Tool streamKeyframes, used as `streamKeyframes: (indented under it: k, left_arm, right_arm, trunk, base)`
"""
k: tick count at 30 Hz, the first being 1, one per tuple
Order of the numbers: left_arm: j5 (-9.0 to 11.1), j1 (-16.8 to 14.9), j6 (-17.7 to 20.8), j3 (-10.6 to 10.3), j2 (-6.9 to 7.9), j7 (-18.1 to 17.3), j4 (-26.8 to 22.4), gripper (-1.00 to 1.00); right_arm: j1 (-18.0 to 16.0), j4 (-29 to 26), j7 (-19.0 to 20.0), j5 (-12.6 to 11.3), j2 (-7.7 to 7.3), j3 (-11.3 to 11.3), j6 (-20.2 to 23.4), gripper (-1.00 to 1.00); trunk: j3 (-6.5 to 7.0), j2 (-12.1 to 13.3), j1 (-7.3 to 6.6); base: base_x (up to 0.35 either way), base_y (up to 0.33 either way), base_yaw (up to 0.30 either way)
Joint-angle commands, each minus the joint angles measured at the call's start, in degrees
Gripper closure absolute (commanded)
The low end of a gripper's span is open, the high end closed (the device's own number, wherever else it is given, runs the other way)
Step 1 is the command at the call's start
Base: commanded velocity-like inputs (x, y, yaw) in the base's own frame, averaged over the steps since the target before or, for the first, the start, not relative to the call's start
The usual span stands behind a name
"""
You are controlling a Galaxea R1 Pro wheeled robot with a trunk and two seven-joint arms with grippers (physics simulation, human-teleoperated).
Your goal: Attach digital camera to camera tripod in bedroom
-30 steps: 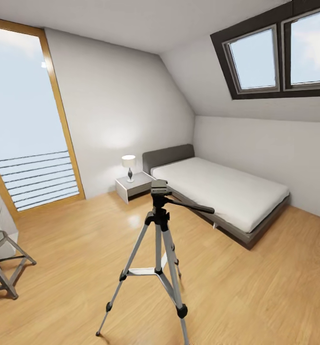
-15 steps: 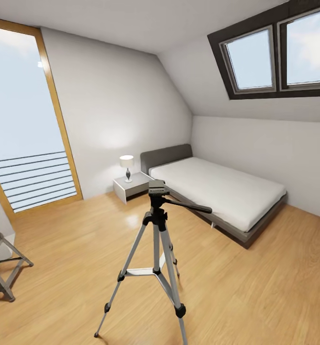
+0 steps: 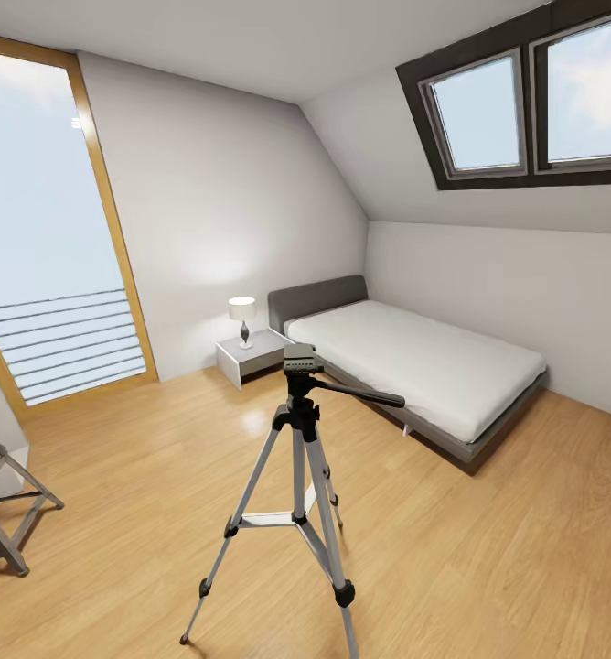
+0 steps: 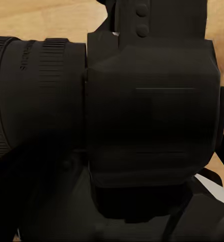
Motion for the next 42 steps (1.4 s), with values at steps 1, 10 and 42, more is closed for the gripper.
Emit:
streamKeyframes:
  k: [1, 10, 42]
  left_arm:
    - [0.6, 0.2, 0.2, -0.1, 0.0, 0.2, 0.0, 1.0]
    - [0.7, 4.6, -2.2, 0.0, 0.06, 0.1, 0.0, 1.0]
    - [0.7, 5.9, -6.1, 0.1, 0.24, 0.2, 0.0, 1.0]
  right_arm:
    - [-0.1, 0.1, 0.1, 0.5, -0.04, -0.5, 0.0, -1.0]
    - [-0.1, 0.1, 0.0, 0.4, -0.06, -0.5, 0.2, -1.0]
    - [-0.1, 0.1, -0.2, 0.2, -0.08, -0.5, -0.2, -1.0]
  trunk:
    - [-0.09, -0.1, 0.03]
    - [-0.23, -0.1, 0.03]
    - [-3.14, -0.1, 0.03]
  base:
    - [0.0, 0.0, 0.0]
    - [0.0, 0.0, 0.0]
    - [0.0, 0.0, 0.0]
